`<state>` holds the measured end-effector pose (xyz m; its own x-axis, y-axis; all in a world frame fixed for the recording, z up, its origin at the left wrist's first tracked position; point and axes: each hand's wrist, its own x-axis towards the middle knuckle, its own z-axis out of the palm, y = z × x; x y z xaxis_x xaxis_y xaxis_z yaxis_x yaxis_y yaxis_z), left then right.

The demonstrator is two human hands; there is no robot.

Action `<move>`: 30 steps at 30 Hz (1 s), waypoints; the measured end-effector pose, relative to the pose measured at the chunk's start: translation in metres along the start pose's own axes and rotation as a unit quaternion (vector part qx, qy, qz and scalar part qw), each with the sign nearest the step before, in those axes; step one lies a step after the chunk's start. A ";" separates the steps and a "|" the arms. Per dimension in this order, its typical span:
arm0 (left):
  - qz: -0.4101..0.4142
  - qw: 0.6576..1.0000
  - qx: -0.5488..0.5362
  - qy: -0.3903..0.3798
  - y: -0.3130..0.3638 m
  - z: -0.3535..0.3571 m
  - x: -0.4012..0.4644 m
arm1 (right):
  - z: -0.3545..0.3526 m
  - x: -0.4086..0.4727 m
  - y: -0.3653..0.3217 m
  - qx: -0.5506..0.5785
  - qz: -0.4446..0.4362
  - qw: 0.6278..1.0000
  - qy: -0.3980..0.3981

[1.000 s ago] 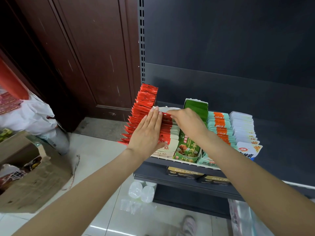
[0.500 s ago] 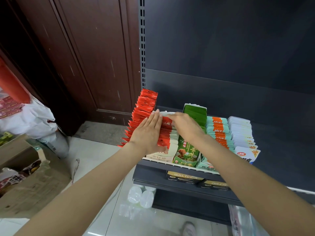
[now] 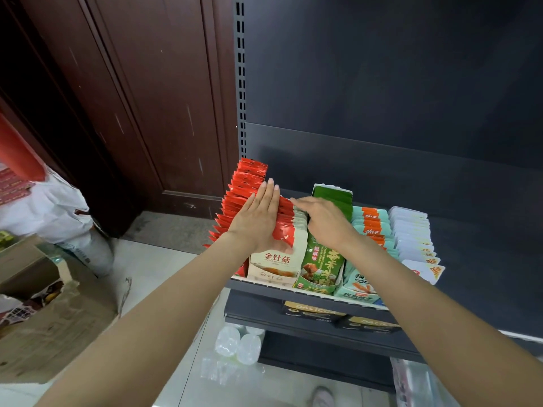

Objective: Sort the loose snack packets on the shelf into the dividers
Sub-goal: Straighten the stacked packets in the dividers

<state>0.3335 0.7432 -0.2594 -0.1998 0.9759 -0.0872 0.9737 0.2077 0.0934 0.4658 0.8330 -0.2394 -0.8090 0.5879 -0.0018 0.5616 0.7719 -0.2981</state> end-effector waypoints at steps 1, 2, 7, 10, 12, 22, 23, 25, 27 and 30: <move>0.004 1.000 -0.017 -0.004 0.000 0.001 -0.002 | 0.002 -0.004 -0.002 -0.012 0.000 1.000 -0.013; 0.008 0.999 -0.034 -0.008 0.000 0.002 -0.004 | 0.004 -0.007 -0.004 -0.023 0.003 0.999 -0.028; 0.022 0.992 -0.112 -0.046 -0.001 0.002 -0.011 | 0.016 -0.021 -0.023 -0.057 0.035 0.996 -0.062; 0.046 0.993 -0.089 -0.065 -0.010 0.001 -0.011 | 0.010 -0.018 -0.028 0.002 0.058 0.995 -0.085; 0.058 0.994 -0.064 -0.061 -0.013 0.000 -0.010 | 0.011 -0.021 -0.031 0.041 0.065 0.994 -0.083; 0.042 0.997 0.056 -0.012 -0.016 0.003 -0.022 | 0.037 -0.027 -0.026 -0.070 0.016 0.997 -0.011; 0.036 0.998 0.058 -0.009 -0.014 0.004 -0.022 | 0.039 -0.027 -0.026 -0.072 0.012 0.997 -0.011; 0.030 0.998 0.055 -0.006 -0.011 0.006 -0.019 | 0.038 -0.028 -0.025 -0.078 0.006 0.997 -0.023; 0.023 0.999 0.048 -0.003 -0.010 0.007 -0.018 | 0.035 -0.027 -0.023 -0.090 -0.002 0.995 -0.034; 0.027 0.999 0.033 -0.008 -0.013 0.005 -0.021 | 0.031 -0.029 -0.025 -0.089 -0.003 0.995 -0.037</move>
<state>0.3254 0.7193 -0.2637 -0.1460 0.9842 -0.1007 0.9882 0.1499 0.0324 0.4696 0.7894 -0.2616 -0.8196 0.5683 -0.0733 0.5729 0.8100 -0.1253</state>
